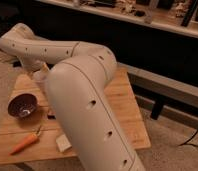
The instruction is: Place the ceramic cup in the ceramic bowl
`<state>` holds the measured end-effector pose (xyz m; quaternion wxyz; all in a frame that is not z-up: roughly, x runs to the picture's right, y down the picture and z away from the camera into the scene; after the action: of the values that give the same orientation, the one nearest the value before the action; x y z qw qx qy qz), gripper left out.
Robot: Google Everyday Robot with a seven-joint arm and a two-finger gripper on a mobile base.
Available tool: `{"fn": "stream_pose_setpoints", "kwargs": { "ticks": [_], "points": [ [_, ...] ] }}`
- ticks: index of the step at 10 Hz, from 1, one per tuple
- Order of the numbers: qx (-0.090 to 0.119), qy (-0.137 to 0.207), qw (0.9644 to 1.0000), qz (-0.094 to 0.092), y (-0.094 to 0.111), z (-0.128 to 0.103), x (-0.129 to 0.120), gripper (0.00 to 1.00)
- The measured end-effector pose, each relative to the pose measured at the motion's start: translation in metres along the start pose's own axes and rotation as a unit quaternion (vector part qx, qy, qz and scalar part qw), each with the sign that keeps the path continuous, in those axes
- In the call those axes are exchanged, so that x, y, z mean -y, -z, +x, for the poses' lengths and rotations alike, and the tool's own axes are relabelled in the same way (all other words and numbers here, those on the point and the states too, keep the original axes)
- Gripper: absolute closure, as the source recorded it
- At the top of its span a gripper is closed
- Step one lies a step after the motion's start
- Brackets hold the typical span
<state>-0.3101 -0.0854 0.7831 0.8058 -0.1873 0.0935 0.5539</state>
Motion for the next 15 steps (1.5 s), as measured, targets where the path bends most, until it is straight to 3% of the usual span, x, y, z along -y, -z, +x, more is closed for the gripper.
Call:
{"fn": "stream_pose_setpoints", "kwargs": {
  "ticks": [4,7,9,12,15],
  "points": [
    [-0.001,-0.017,0.9998,0.007,-0.022,-0.031,0.018,0.35],
    [-0.026,-0.037,0.9989,0.015,-0.051,-0.035,0.042,0.35],
    [-0.054,-0.043,0.9976,0.008,-0.069,-0.025,0.046,0.35],
    [-0.091,-0.042,0.9947,-0.023,-0.087,-0.009,0.038,0.36],
    [-0.103,-0.031,0.9931,-0.045,-0.085,-0.009,0.036,0.63]
  ]
}}
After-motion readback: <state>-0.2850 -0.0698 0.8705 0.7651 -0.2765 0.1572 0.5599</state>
